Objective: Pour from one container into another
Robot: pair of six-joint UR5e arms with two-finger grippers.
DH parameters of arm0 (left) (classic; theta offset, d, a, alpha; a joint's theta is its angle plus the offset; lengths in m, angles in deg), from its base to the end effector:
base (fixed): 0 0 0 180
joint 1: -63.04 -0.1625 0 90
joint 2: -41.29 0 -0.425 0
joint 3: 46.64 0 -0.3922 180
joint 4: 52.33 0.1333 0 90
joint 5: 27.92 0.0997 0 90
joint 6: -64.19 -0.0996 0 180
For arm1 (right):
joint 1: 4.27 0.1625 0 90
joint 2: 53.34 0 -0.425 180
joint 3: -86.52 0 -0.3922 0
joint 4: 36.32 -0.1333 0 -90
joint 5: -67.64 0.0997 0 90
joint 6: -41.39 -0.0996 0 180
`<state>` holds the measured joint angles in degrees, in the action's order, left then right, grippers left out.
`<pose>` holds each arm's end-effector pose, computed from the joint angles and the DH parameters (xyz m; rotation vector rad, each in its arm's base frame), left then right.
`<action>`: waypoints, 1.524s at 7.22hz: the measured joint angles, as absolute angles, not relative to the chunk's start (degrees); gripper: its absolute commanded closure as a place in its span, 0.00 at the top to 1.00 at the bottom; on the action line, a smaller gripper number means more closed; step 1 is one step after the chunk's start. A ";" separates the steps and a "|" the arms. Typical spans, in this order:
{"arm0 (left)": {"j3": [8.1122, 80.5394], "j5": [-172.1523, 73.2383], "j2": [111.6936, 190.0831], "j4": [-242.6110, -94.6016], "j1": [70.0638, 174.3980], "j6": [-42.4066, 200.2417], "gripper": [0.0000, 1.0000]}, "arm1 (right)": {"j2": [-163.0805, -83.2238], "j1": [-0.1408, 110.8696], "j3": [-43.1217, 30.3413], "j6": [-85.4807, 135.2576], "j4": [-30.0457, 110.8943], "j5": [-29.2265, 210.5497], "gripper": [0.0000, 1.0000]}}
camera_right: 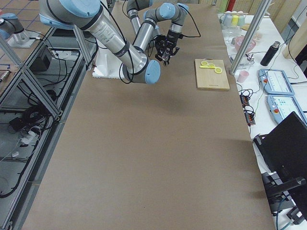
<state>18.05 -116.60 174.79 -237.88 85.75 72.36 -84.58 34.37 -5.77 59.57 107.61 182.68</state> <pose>0.6083 -0.4016 0.2170 1.6251 1.2380 0.6373 -0.4612 -0.4854 0.1169 -0.0079 -0.4832 -1.2189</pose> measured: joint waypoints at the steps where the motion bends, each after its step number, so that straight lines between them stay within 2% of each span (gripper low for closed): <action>1: 18.05 -116.61 174.79 -237.87 85.79 72.36 0.00 | -86.07 34.39 -7.97 59.55 107.47 182.74 0.00; 3: 18.09 -116.66 174.88 -237.87 85.79 72.36 0.00 | -89.89 34.46 -12.85 59.02 105.84 183.08 0.00; 7: 18.13 -116.62 175.16 -237.96 85.83 72.36 0.00 | -92.77 36.97 -17.59 58.18 98.61 184.65 0.00; 11: 19.49 -116.36 175.00 -238.12 86.76 72.38 0.00 | -108.06 43.59 -28.86 55.54 83.41 188.22 0.00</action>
